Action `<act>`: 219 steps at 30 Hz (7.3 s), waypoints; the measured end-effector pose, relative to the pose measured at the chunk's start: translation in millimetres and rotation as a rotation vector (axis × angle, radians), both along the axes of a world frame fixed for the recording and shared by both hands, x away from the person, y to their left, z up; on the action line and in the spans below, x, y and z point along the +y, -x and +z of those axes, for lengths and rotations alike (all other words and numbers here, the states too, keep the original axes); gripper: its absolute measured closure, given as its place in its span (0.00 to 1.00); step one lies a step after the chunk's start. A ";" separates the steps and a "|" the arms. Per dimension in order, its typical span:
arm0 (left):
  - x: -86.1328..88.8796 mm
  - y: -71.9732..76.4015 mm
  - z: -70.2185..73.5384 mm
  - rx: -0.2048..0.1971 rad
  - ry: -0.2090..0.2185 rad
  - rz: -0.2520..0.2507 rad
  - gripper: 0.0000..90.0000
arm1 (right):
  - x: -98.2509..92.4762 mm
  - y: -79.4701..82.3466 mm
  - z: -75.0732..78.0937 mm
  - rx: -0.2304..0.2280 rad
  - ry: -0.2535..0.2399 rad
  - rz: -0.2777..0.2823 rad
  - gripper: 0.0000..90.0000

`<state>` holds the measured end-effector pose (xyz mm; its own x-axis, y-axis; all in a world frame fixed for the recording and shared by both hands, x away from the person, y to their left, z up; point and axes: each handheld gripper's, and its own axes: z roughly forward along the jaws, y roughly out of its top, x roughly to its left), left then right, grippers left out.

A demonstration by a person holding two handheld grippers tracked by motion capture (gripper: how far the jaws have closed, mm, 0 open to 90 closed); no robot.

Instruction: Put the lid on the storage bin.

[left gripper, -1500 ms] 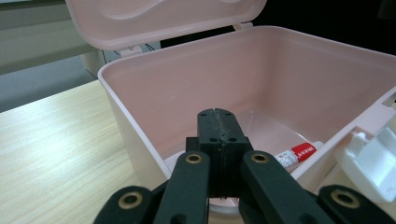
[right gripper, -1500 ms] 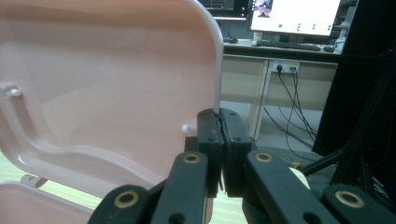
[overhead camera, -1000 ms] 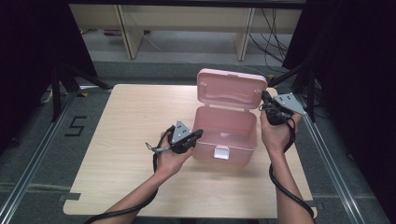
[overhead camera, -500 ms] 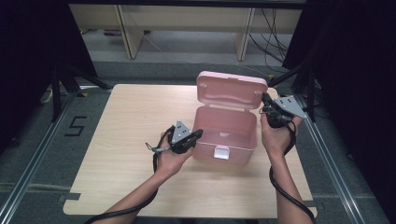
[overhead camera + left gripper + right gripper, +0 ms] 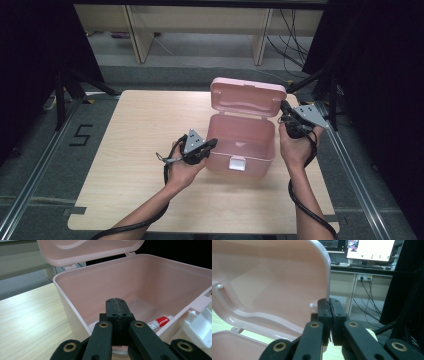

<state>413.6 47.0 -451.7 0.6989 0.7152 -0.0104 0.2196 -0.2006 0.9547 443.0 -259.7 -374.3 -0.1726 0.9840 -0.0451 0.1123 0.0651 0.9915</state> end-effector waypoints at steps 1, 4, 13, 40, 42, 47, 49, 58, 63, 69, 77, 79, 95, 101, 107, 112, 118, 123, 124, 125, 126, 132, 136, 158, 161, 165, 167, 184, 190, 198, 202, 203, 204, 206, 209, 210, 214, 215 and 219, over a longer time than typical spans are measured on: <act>0.0 0.0 -0.1 -0.001 0.000 0.000 1.00 | 1.2 1.7 -0.1 0.011 -0.016 -0.006 0.99; -0.1 -0.1 -0.1 0.000 0.002 0.001 1.00 | 0.0 2.1 -0.4 -0.001 0.005 -0.001 0.99; 0.1 -0.3 -0.1 0.001 0.003 -0.002 1.00 | 0.4 4.6 -1.0 0.002 0.008 -0.001 0.99; -0.1 0.5 0.0 0.005 0.005 0.006 1.00 | 1.8 13.9 -3.7 0.008 0.015 -0.009 0.99; -0.1 0.5 0.0 0.005 0.005 0.006 1.00 | 2.0 14.4 -4.0 0.009 0.016 -0.005 0.99; -0.2 0.5 -0.1 0.004 0.006 0.007 1.00 | 2.4 16.0 -4.9 0.005 0.020 -0.007 0.99; -0.1 0.6 -0.1 0.004 0.005 0.007 1.00 | 2.5 17.3 -5.3 0.010 0.015 -0.005 0.99; -0.2 0.6 -0.1 0.004 0.005 0.007 1.00 | 3.0 20.6 -7.3 -0.001 0.025 -0.004 0.99; -0.2 0.6 -0.1 0.004 0.006 0.007 1.00 | 3.2 23.1 -8.4 0.002 0.030 -0.003 0.99; -0.2 0.6 -0.1 0.004 0.006 0.007 1.00 | 3.0 25.9 -9.8 -0.001 0.037 -0.003 0.99; -0.1 0.5 -0.1 0.004 0.007 0.007 1.00 | 3.6 29.8 -12.4 0.003 0.037 -0.003 0.99; -0.1 0.5 0.0 0.004 0.005 0.006 1.00 | 2.9 30.5 -12.7 0.000 0.047 0.000 0.99; 0.4 -0.3 1.3 0.013 -0.008 -0.004 1.00 | 3.0 35.8 -17.2 -0.003 0.028 0.003 0.99; 0.3 -0.5 1.5 0.015 -0.007 -0.004 1.00 | 2.4 38.5 -19.2 -0.006 0.040 0.006 0.99; 0.6 -0.8 1.2 0.017 0.007 -0.020 0.98 | 3.0 40.5 -20.2 -0.005 0.042 0.006 0.99; -0.6 4.1 4.0 -0.011 0.015 -0.022 0.76 | 4.0 41.5 -21.3 -0.004 0.034 0.009 0.99; 6.9 13.7 21.0 -0.052 0.053 -0.009 0.70 | 4.4 44.7 -23.7 -0.001 0.038 0.010 0.99; 18.2 15.7 32.3 -0.059 0.088 0.011 0.70 | 5.0 47.1 -25.6 0.003 0.035 0.008 0.99; 20.3 16.6 33.9 -0.060 0.092 0.015 0.70 | 4.9 47.1 -25.7 0.003 0.038 0.010 0.99; 22.0 17.7 35.4 -0.061 0.100 0.020 0.70 | 5.0 47.3 -25.7 0.003 0.038 0.010 0.99; 24.2 18.5 36.9 -0.066 0.103 0.021 0.71 | 5.1 47.5 -25.7 0.004 0.037 0.010 0.99; 30.6 23.5 40.1 -0.064 0.120 0.028 0.76 | 6.5 49.4 -26.6 0.011 0.022 0.002 0.99; 31.4 26.1 39.4 -0.057 0.116 0.023 0.80 | 6.0 49.9 -27.9 0.007 0.032 0.011 0.99; 36.9 33.8 38.1 -0.037 0.118 0.010 0.83 | 2.5 58.8 -34.5 0.049 0.045 0.031 0.98; 37.2 33.7 38.0 -0.037 0.117 0.011 0.83 | 1.3 58.8 -36.9 0.056 0.037 0.042 0.98; 37.4 32.9 37.6 -0.033 0.117 0.011 0.83 | -0.6 59.9 -40.6 0.070 0.041 0.042 0.98; 37.4 32.7 37.4 -0.031 0.118 0.013 0.83 | -1.3 60.1 -42.9 0.078 0.042 0.043 0.98; 37.4 30.8 32.5 -0.014 0.116 0.019 0.83 | -11.6 60.2 -59.9 0.199 0.064 0.062 1.00; 38.4 29.8 30.8 -0.009 0.117 0.018 0.83 | -18.7 62.4 -61.9 0.205 0.061 0.043 1.00; 49.5 32.2 22.2 0.035 0.080 0.014 0.98 | -25.0 75.5 -69.1 0.252 0.025 0.033 1.00; 53.8 34.3 12.8 0.063 0.062 0.017 0.99 | -29.9 83.4 -75.2 0.267 0.022 0.039 1.00; 54.6 34.8 10.3 0.066 0.066 0.017 0.99 | -28.5 85.4 -77.5 0.272 -0.001 0.035 1.00; 56.0 35.7 8.7 0.067 0.060 0.017 0.99 | -29.6 87.3 -78.6 0.283 0.006 0.044 1.00; 59.0 37.2 5.7 0.065 0.060 0.023 0.99 | -29.9 90.7 -82.1 0.280 0.024 0.039 1.00; 66.1 38.6 2.4 0.052 0.051 0.038 0.99 | -28.4 97.9 -87.1 0.302 -0.009 0.034 1.00; 68.7 38.5 0.9 0.049 0.054 0.042 0.99 | -31.0 97.3 -89.9 0.281 0.026 0.044 1.00; 83.1 39.5 -3.4 0.042 0.054 0.066 0.98 | -33.0 104.4 -98.5 0.329 -0.008 0.031 1.00; 87.2 40.2 -4.0 0.043 0.051 0.077 0.98 | -34.4 105.1 -100.9 0.321 -0.010 0.034 1.00; 103.9 41.6 -7.7 0.040 0.045 0.108 0.96 | -42.5 109.9 -109.1 0.331 -0.011 0.030 1.00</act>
<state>371.9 151.0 -459.4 0.6158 0.7847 -0.0709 0.2761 -0.1306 0.9522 333.2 -302.2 -483.4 -0.2047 0.9784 0.0285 0.4264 0.0629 0.9023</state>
